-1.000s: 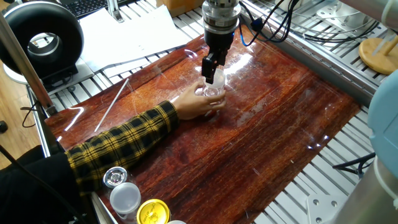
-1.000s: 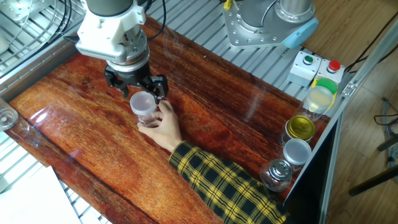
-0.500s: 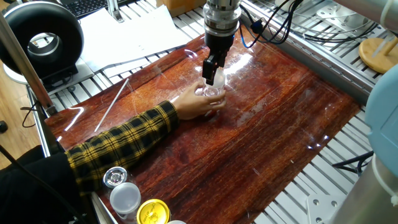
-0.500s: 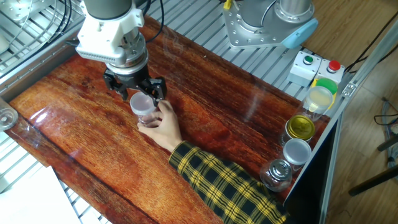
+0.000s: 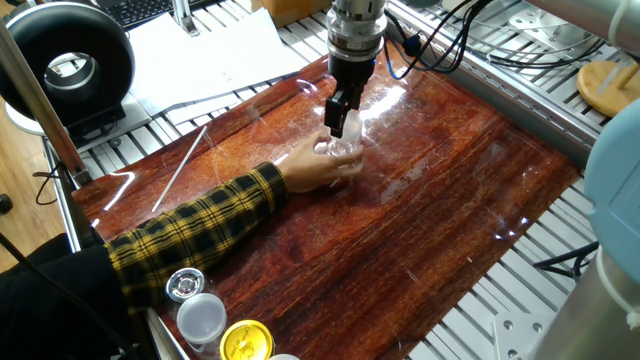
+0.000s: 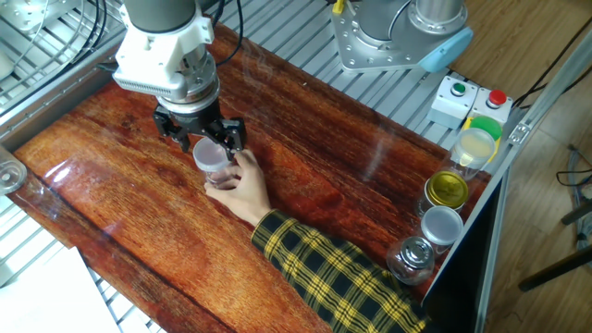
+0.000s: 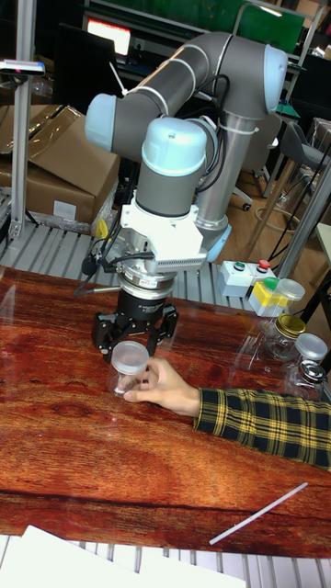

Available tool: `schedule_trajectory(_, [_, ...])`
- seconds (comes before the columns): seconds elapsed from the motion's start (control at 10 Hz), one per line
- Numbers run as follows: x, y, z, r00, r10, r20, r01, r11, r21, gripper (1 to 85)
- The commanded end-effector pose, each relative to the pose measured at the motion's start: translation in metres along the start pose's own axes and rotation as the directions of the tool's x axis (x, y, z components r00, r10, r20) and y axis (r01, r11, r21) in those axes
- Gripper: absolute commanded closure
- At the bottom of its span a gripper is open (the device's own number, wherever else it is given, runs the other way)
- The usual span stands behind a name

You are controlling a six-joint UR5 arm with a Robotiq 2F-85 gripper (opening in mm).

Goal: Unscrew the lid from the jar

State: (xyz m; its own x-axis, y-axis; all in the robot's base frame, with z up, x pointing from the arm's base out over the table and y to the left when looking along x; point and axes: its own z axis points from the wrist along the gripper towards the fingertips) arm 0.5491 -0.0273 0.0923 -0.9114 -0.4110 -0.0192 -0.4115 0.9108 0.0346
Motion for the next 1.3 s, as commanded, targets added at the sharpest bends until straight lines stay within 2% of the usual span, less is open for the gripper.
schedule_trajectory(0.0, [-0.003,0.001,0.000,1.000,0.015,0.009,-0.015,1.000,-0.008,12.7])
schedule_trajectory(0.7, [0.000,0.004,-0.004,1.000,0.031,0.003,-0.031,1.000,-0.006,14.3])
schedule_trajectory(1.1, [0.020,0.002,0.000,1.000,0.029,0.011,-0.029,0.999,-0.017,14.7])
schedule_trajectory(1.2, [0.020,0.004,0.000,0.999,0.034,0.016,-0.034,0.999,-0.024,14.3])
